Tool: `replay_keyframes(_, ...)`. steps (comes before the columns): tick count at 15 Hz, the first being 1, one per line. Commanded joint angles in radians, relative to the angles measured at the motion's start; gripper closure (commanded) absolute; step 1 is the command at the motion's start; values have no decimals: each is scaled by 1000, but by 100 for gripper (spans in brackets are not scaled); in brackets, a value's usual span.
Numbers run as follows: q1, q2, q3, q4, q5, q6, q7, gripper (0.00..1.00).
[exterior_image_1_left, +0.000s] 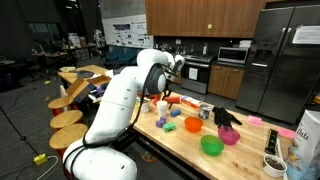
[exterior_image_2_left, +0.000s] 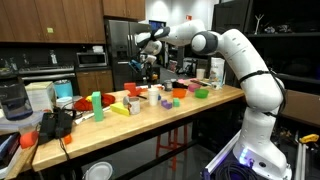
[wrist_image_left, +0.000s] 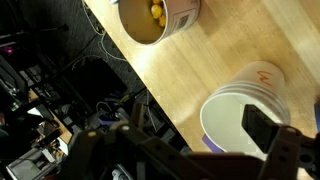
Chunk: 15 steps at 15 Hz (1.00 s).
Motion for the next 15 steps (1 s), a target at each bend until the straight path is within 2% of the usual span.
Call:
replay_keyframes(1,-25,44,23,68,14,-48,-27,0)
replay_keyframes(15,-51,100,53,85,106,-57,-47,0)
